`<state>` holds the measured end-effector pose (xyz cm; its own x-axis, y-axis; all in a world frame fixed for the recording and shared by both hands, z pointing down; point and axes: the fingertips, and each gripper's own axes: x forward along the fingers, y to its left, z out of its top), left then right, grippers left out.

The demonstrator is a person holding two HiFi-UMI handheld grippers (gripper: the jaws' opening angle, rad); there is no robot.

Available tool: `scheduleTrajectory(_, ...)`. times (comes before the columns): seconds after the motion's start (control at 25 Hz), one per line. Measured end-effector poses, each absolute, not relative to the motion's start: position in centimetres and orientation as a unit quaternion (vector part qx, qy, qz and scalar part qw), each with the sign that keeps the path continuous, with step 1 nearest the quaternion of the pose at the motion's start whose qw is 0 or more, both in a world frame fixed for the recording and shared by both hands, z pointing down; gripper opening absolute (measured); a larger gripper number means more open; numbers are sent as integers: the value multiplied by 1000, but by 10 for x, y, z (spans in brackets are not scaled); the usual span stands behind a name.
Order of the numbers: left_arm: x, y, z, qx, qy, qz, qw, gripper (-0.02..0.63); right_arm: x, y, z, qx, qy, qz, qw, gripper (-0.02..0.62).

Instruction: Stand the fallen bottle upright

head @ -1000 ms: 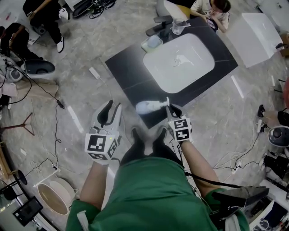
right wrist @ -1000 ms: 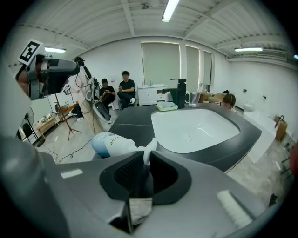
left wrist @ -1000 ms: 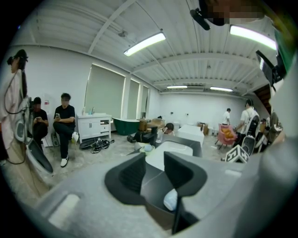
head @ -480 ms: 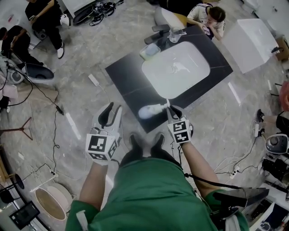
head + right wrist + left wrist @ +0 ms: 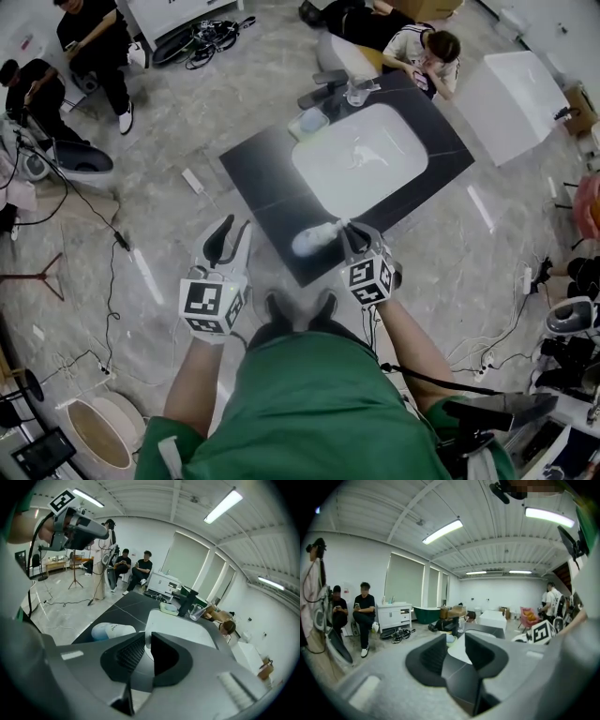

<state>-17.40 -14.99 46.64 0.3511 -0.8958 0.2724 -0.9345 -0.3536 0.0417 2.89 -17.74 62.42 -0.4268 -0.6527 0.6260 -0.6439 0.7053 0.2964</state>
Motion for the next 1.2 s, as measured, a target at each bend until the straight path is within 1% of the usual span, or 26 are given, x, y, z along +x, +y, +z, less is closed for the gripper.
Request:
scheduleTrajectory(0.28, -177, -154, 456, 817, -563, 89, 88, 120, 28, -179, 609, 377, -838, -54, 392, 40)
scheduleTrajectory(0.6, -175, -161, 446, 822, -558, 76, 81, 120, 26, -184, 588, 368, -814, -141, 427, 40)
scheduleTrajectory(0.76, -176, -164, 439, 824, -556, 70, 80, 120, 28, -184, 580, 367, -807, -161, 434, 41)
scheduleTrajectory(0.88, -179, -166, 437, 823, -558, 68, 79, 120, 24, -182, 572, 369, -807, -174, 426, 41)
scheduleTrajectory(0.96, -181, -166, 437, 823, -559, 66, 82, 120, 20, -180, 564, 373, -812, -181, 412, -1)
scheduleTrajectory(1.08, -181, -167, 439, 822, -559, 63, 90, 120, 16, -179, 556, 374, -818, -176, 400, 0)
scheduleTrajectory(1.2, -178, -168, 440, 824, -556, 63, 92, 118, 21, -183, 550, 392, -830, -145, 369, 0)
